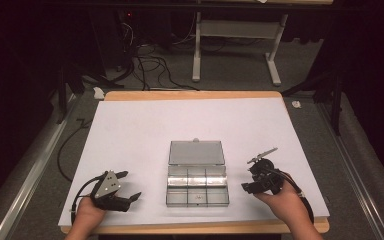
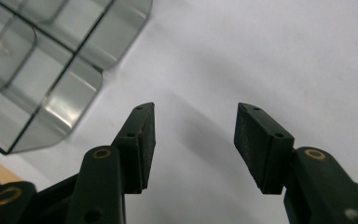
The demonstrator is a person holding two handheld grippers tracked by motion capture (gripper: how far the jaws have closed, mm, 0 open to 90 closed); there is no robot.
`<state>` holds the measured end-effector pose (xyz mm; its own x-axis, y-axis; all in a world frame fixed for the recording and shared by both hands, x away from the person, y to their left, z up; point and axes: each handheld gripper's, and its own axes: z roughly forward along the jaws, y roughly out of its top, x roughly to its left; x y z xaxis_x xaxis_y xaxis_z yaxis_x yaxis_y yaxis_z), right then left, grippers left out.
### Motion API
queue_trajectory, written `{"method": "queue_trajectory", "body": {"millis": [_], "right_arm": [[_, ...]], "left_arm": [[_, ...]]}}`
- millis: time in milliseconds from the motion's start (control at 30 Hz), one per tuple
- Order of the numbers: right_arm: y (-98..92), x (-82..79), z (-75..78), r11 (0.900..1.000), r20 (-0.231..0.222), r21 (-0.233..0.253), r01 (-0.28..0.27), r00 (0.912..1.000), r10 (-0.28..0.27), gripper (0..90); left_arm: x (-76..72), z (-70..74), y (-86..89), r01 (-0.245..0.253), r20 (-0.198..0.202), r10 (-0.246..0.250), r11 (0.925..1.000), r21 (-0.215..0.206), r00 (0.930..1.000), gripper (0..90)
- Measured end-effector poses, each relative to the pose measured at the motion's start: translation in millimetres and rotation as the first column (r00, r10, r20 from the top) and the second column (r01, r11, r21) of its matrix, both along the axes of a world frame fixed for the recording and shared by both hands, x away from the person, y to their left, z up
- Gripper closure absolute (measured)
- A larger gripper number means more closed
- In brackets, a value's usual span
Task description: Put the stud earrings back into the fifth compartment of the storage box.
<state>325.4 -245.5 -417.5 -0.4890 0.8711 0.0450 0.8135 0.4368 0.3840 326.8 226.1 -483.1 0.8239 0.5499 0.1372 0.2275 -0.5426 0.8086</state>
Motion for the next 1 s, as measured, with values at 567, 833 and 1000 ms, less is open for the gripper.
{"method": "queue_trajectory", "body": {"millis": [567, 833, 1000], "right_arm": [[-9.1, -23.4, -28.0, 0.986, 0.301, 0.142, 0.085, 0.9455, -0.125, 44.0], [-30.6, -50.2, -40.1, 0.963, 0.363, 0.219, 0.154, 0.9037, -0.227, 42.6], [-28.5, -45.4, -39.6, 0.963, 0.402, 0.219, 0.154, 0.8856, -0.233, 41.3]], "left_arm": [[0.1, -0.1, -0.1, -0.002, -0.001, 0.002, 1.0000, 0.001, 1.0000, 15.3], [-0.4, 0.0, -0.4, 0.000, 0.006, 0.000, 1.0000, 0.005, 1.0000, 15.3], [-0.1, -0.4, -1.1, -0.007, 0.005, 0.007, 0.9999, 0.009, 1.0000, 15.3]]}}
